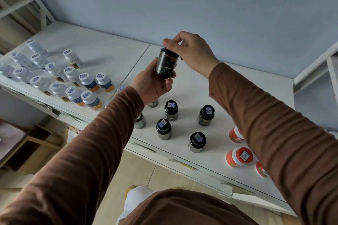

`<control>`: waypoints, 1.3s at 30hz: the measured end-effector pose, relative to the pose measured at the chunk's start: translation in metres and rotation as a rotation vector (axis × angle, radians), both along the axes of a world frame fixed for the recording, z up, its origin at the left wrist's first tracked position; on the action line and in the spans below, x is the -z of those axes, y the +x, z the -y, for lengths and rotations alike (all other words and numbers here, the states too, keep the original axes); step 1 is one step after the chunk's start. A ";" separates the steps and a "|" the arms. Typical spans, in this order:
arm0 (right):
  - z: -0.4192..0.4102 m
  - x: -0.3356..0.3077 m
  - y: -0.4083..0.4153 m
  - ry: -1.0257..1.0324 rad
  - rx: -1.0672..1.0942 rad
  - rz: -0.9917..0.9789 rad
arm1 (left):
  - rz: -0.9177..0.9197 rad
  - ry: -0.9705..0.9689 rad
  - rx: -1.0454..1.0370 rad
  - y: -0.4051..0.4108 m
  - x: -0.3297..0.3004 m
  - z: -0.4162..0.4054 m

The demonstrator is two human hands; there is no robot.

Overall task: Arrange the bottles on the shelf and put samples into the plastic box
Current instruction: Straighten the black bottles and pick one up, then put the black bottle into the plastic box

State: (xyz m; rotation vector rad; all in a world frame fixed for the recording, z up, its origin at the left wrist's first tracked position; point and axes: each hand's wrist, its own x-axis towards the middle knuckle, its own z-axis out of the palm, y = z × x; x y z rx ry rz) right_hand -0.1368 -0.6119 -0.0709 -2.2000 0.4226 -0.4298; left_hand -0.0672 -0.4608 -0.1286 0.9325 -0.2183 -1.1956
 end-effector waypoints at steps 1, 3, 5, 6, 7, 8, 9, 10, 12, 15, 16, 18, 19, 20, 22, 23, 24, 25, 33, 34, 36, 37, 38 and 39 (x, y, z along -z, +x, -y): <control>0.002 0.001 -0.001 -0.030 -0.013 -0.014 | 0.051 0.012 -0.048 -0.001 -0.001 -0.001; 0.005 0.001 -0.006 -0.089 -0.049 -0.041 | 0.191 0.030 -0.145 -0.002 0.000 -0.003; 0.006 0.001 -0.010 -0.099 -0.097 -0.053 | 0.371 0.063 -0.175 -0.005 0.000 -0.005; 0.006 0.001 -0.011 -0.086 -0.115 -0.053 | 0.473 0.097 -0.179 -0.007 0.000 -0.005; 0.006 0.001 -0.012 -0.075 -0.129 -0.051 | 0.575 0.147 -0.196 -0.010 0.000 -0.004; 0.005 0.002 -0.012 -0.068 -0.139 -0.049 | 0.679 0.213 -0.228 -0.013 -0.002 -0.004; 0.004 0.003 -0.012 -0.061 -0.149 -0.049 | 0.776 0.274 -0.271 -0.016 -0.002 -0.003; 0.003 0.003 -0.012 -0.053 -0.158 -0.050 | 0.862 0.325 -0.314 -0.019 -0.002 -0.002; -0.001 0.005 -0.013 -0.031 -0.161 -0.056 | 0.978 0.384 -0.394 -0.024 -0.001 -0.001; -0.008 0.009 -0.013 0.034 -0.125 -0.053 | 1.034 0.395 -0.449 -0.024 0.007 -0.002; -0.010 0.010 -0.013 0.059 -0.120 -0.055 | 1.054 0.403 -0.449 -0.024 0.009 -0.004; -0.014 0.012 -0.014 0.098 -0.126 -0.062 | 1.062 0.409 -0.424 -0.024 0.012 -0.008; -0.016 0.013 -0.014 0.093 -0.127 -0.061 | 1.049 0.405 -0.400 -0.023 0.012 -0.013; -0.018 0.014 -0.015 0.074 -0.126 -0.061 | 1.042 0.409 -0.368 -0.022 0.011 -0.019; -0.023 0.012 -0.016 0.043 -0.129 -0.068 | 1.095 0.458 -0.310 -0.016 0.010 -0.036; -0.026 0.011 -0.015 0.036 -0.138 -0.072 | 1.155 0.509 -0.281 -0.013 0.009 -0.048; -0.031 0.010 -0.014 0.029 -0.152 -0.077 | 1.225 0.570 -0.254 -0.010 0.007 -0.060; -0.037 0.008 -0.011 0.020 -0.168 -0.080 | 1.296 0.625 -0.239 -0.007 0.004 -0.074; -0.143 -0.001 0.029 -0.105 -0.414 -0.089 | 1.521 0.950 -0.348 0.004 -0.007 -0.201; -0.162 -0.001 0.035 -0.120 -0.452 -0.094 | 1.508 0.991 -0.358 0.004 -0.007 -0.221; -0.205 0.002 0.048 -0.136 -0.528 -0.110 | 1.461 1.076 -0.369 0.005 -0.002 -0.266; -0.229 0.005 0.055 -0.131 -0.564 -0.118 | 1.435 1.122 -0.375 0.005 0.000 -0.290; -0.252 0.009 0.061 -0.121 -0.596 -0.127 | 1.404 1.171 -0.377 0.007 0.004 -0.314; -0.278 0.013 0.067 -0.112 -0.631 -0.133 | 1.381 1.213 -0.386 0.008 0.008 -0.339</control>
